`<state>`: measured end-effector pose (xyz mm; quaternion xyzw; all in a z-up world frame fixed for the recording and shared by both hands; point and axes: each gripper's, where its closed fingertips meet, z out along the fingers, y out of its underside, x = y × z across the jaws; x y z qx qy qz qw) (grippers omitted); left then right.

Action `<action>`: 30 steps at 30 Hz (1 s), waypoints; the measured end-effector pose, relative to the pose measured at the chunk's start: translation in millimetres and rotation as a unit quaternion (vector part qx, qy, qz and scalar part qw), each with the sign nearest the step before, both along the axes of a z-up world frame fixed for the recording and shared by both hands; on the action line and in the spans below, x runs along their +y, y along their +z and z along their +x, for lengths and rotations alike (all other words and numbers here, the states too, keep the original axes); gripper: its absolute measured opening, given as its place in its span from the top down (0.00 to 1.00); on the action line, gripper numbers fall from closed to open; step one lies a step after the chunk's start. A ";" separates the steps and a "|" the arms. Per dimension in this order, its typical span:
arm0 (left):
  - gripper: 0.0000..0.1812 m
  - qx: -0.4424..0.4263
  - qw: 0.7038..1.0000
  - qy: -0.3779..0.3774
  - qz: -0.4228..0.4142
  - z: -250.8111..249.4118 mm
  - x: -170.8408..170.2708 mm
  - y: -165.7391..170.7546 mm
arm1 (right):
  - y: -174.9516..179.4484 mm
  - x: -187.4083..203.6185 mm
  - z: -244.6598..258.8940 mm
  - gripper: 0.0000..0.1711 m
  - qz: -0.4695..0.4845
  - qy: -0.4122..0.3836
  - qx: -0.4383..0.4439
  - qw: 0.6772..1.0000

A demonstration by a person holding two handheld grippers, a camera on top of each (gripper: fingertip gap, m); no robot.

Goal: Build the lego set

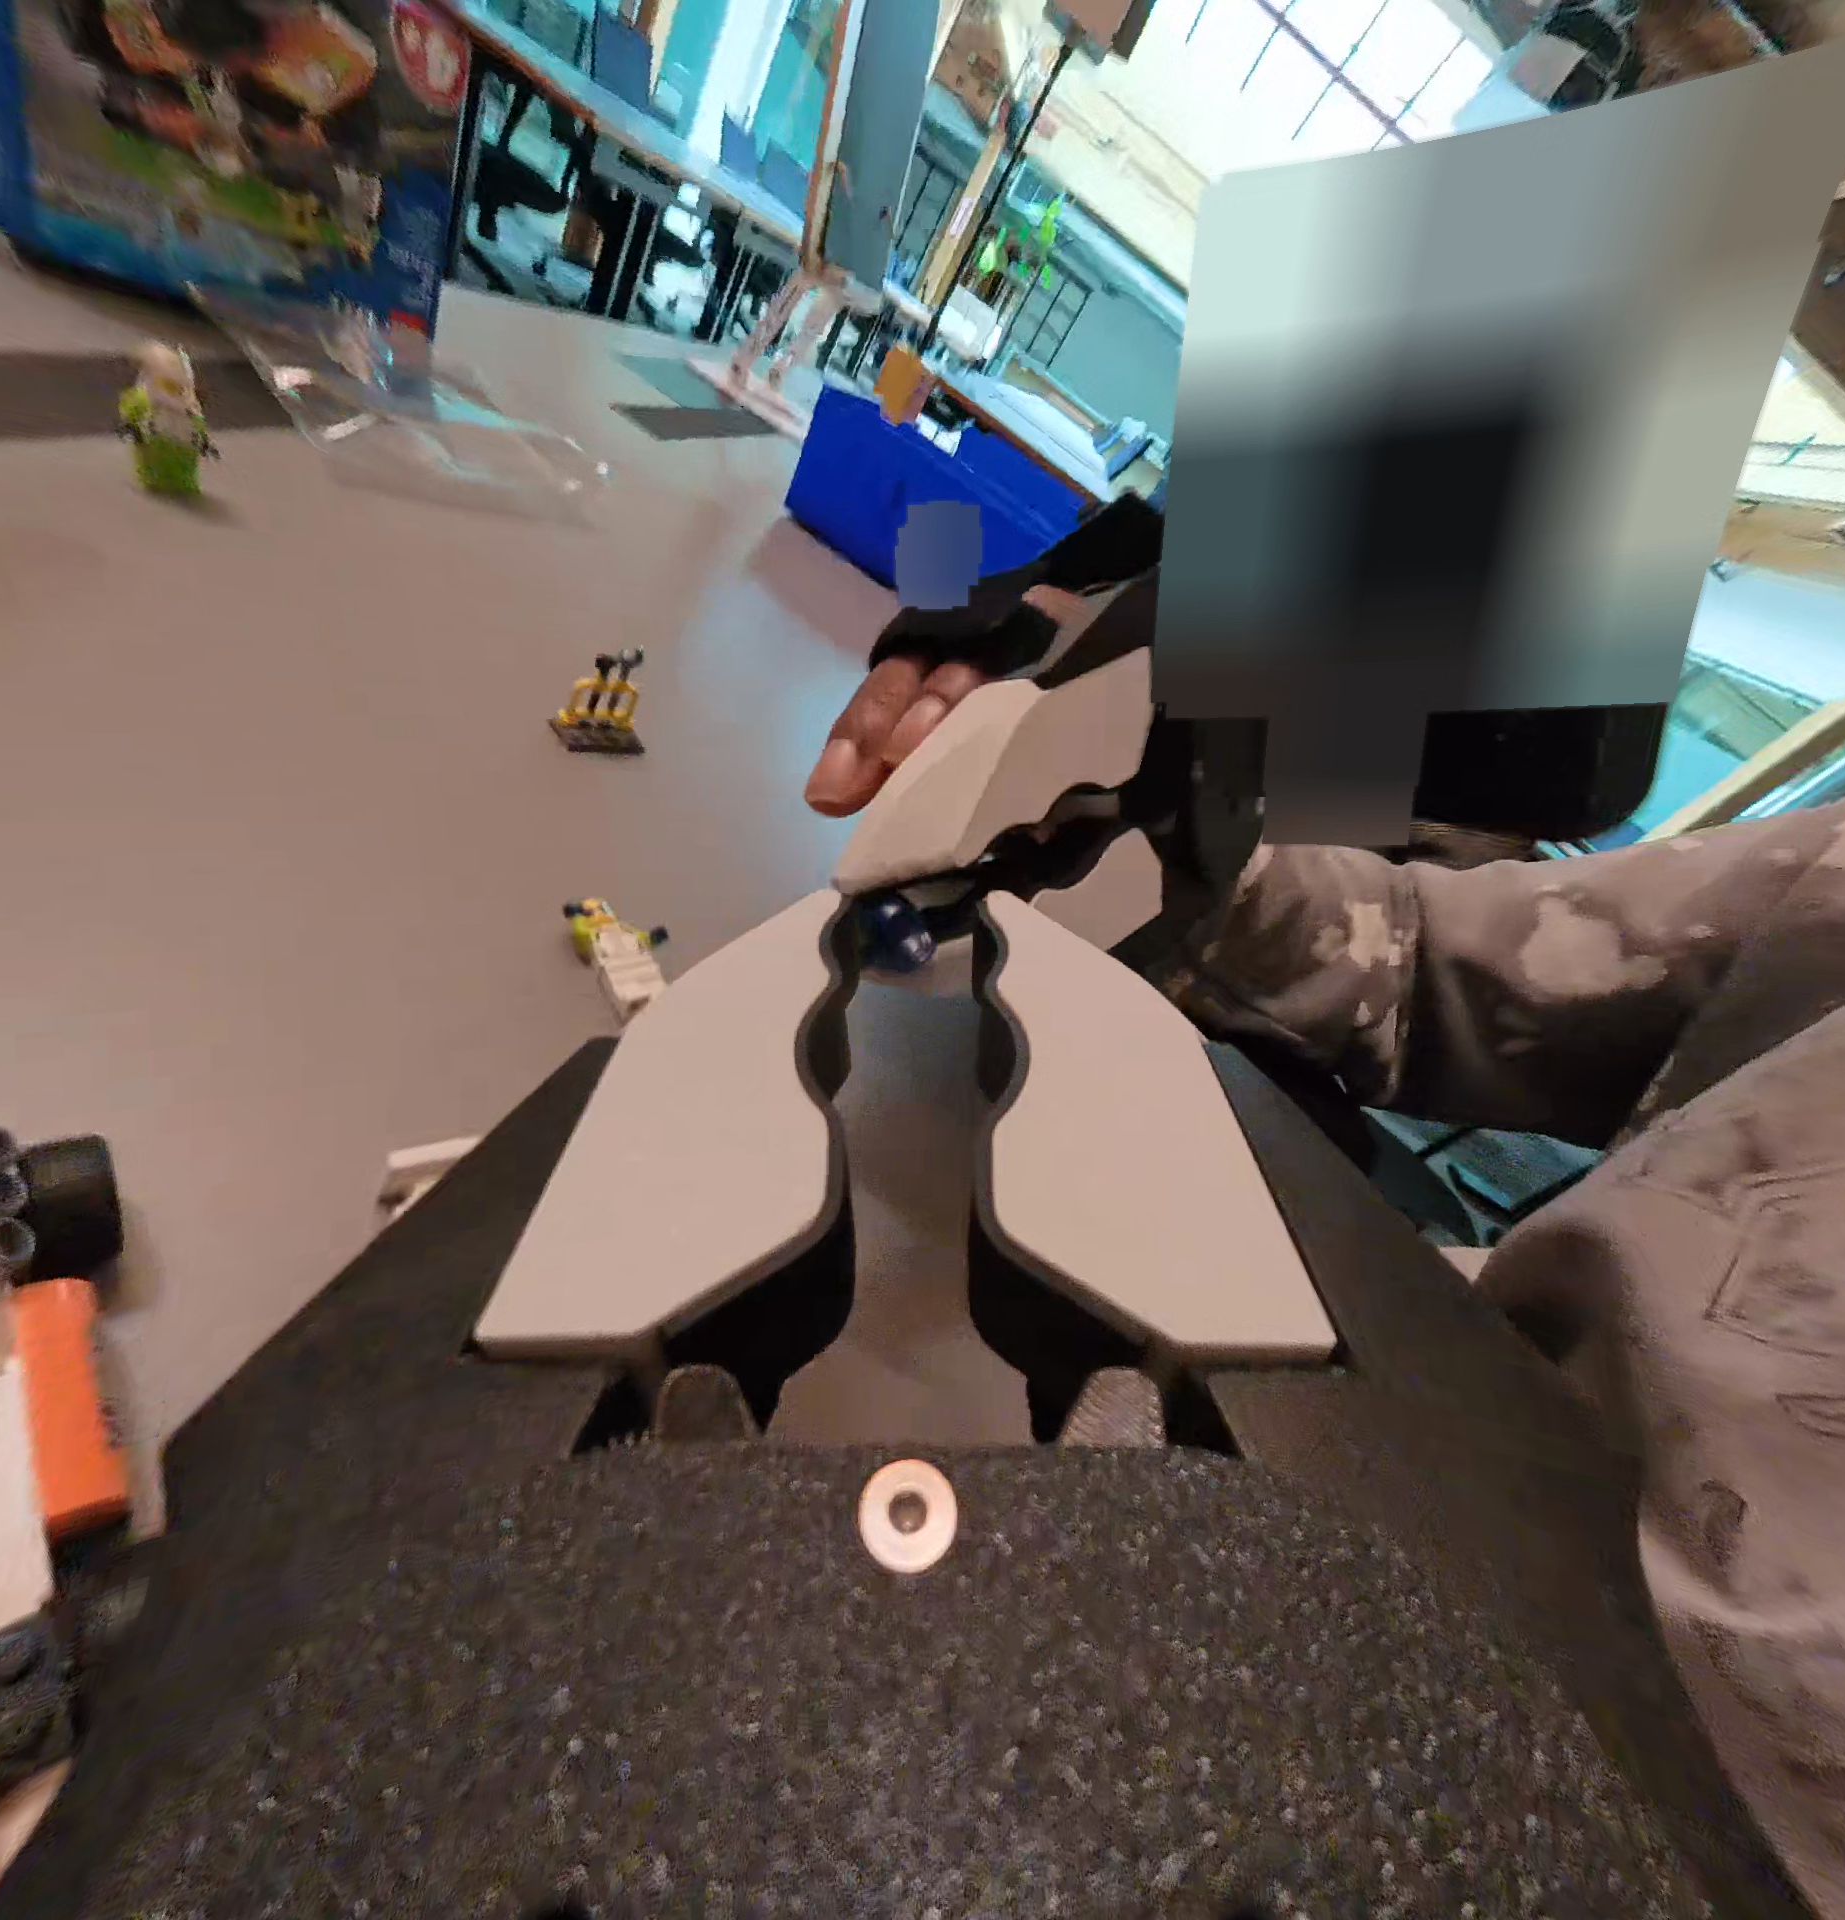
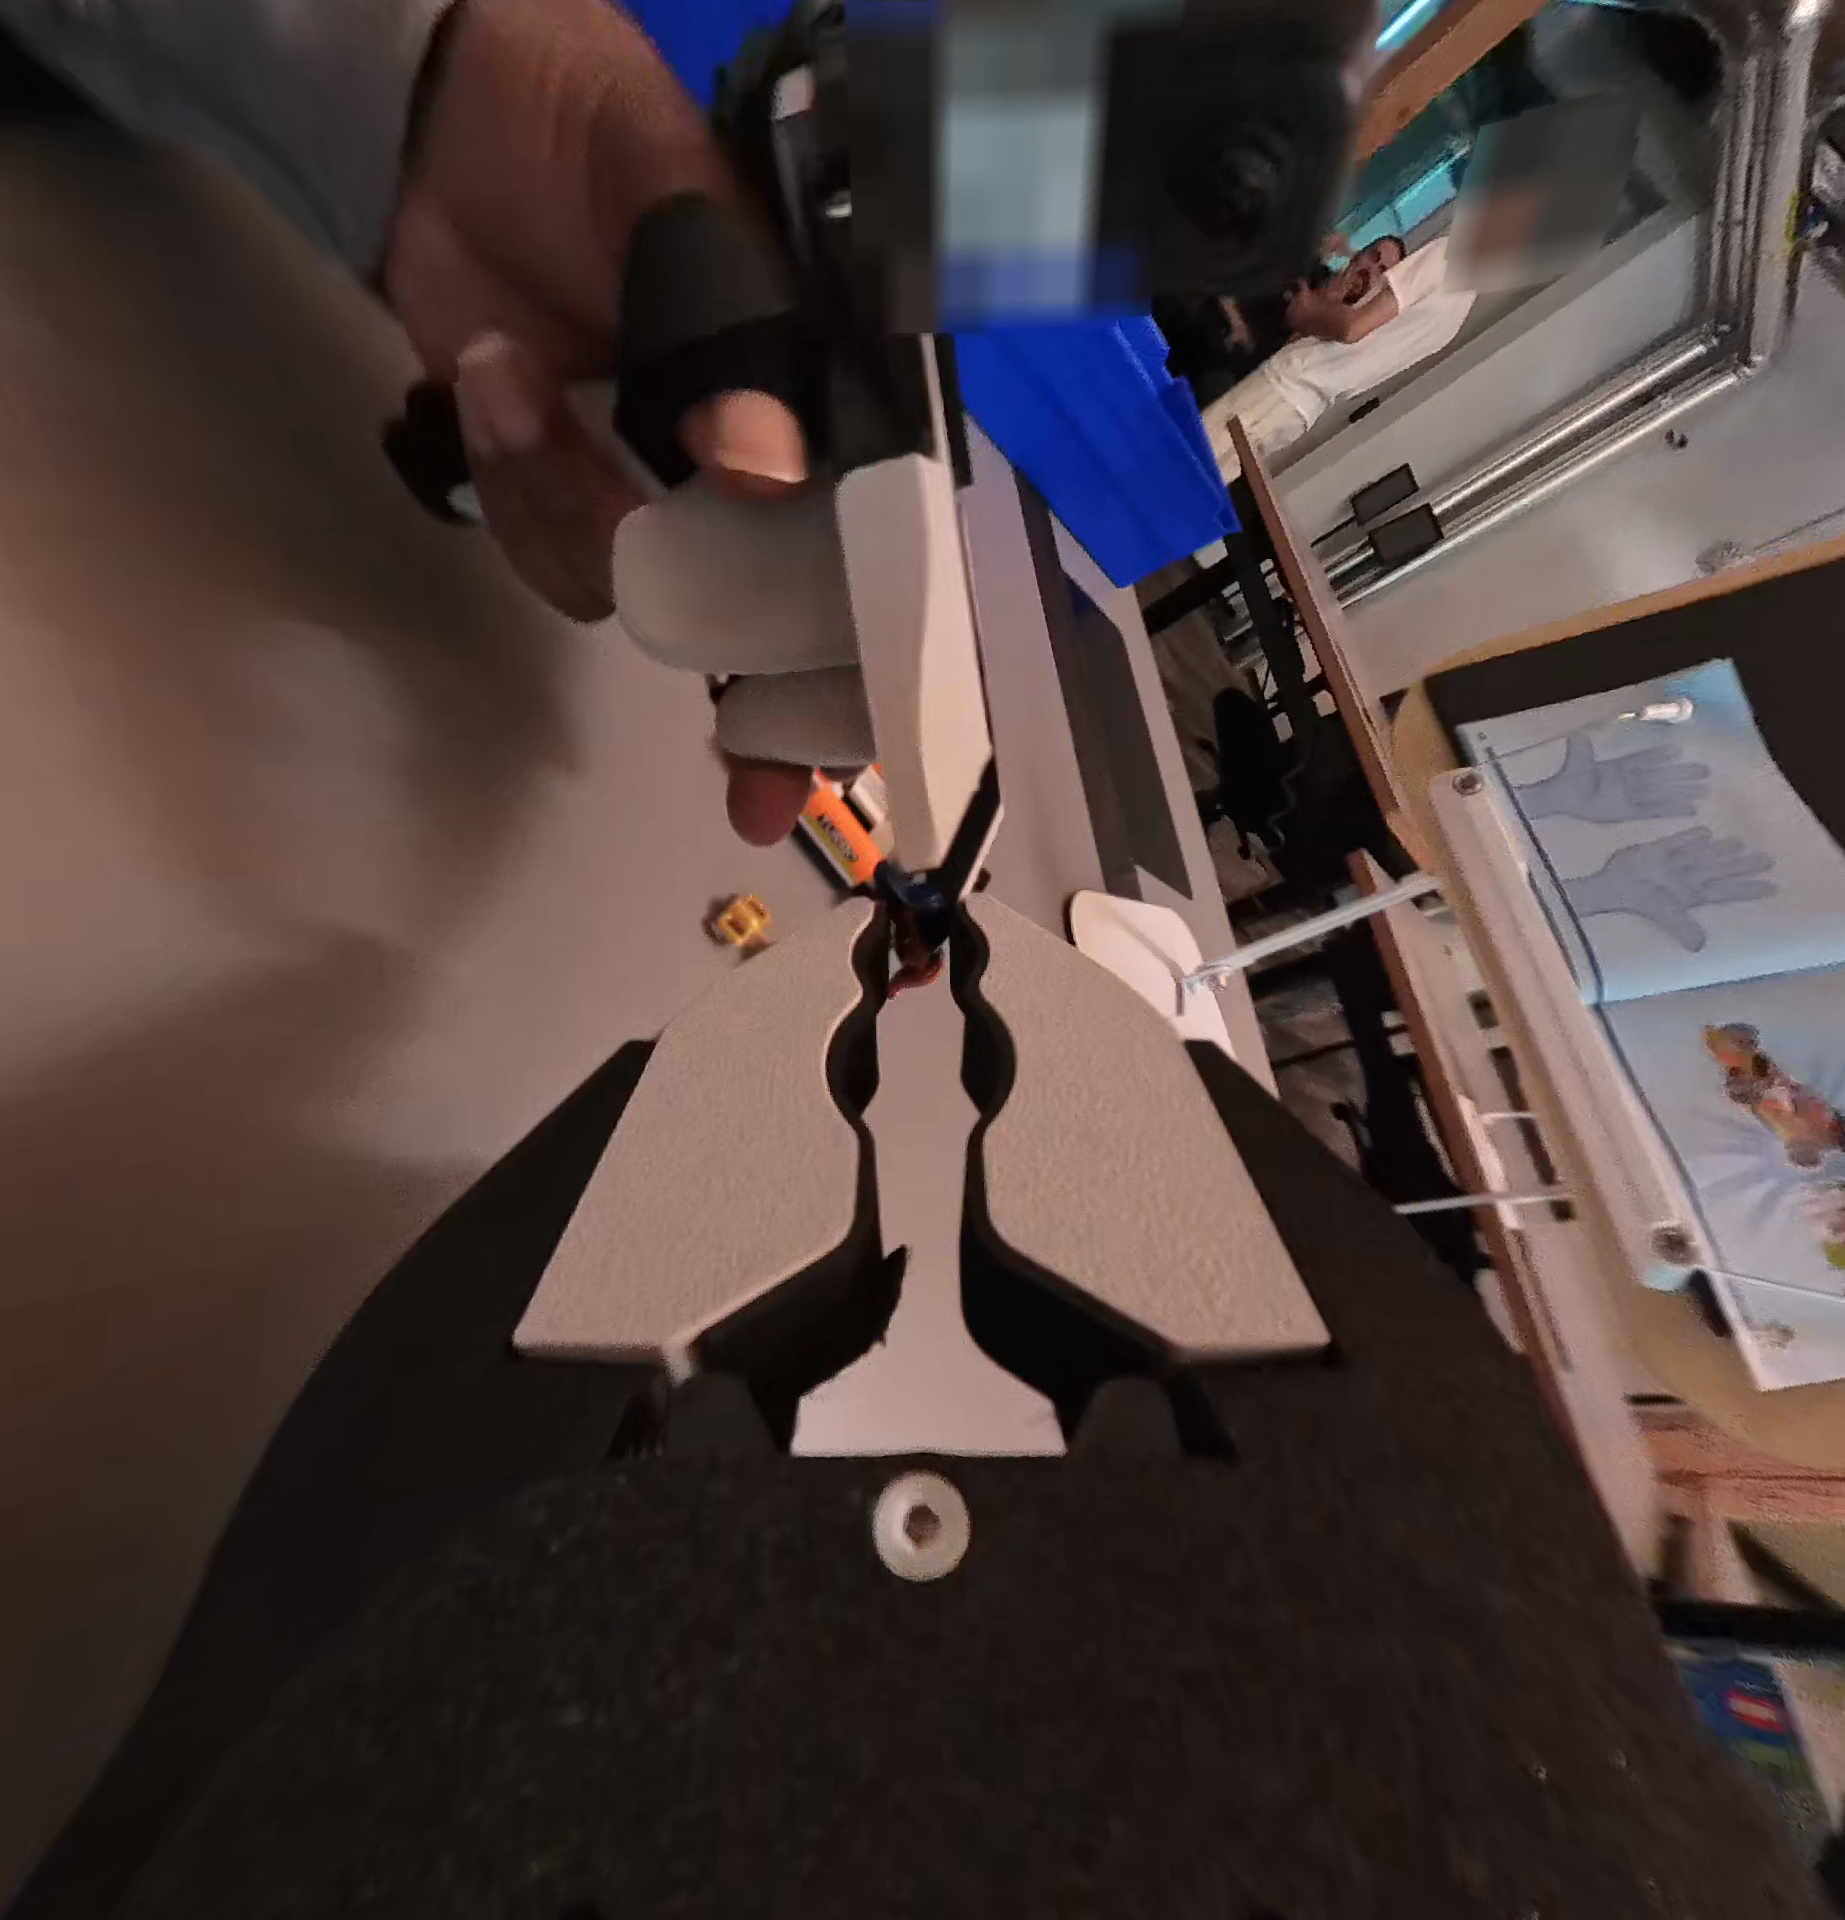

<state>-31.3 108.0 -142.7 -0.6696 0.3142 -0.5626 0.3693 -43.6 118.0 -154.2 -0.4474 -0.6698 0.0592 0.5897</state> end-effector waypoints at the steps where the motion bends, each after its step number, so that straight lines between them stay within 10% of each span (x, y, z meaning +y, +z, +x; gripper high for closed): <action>1: 0.91 0.008 1.000 0.002 -0.006 -0.9 1.3 -3.8 | -2.2 -0.1 -0.6 0.94 0.013 -0.002 -0.013 1.000; 19: 0.93 0.048 0.996 -0.005 -0.070 0.5 1.9 -27.3 | -15.7 0.5 -2.0 0.94 0.094 -0.028 -0.109 0.989; 24: 0.93 0.006 0.997 0.035 -0.069 -13.0 18.7 -17.2 | -9.6 16.7 14.3 0.82 -0.119 -0.070 -0.018 0.990; 30: 0.93 -0.005 0.995 0.094 -0.042 -30.8 35.3 -9.4 | -58.1 36.5 66.0 0.75 -0.392 -0.157 -0.039 0.905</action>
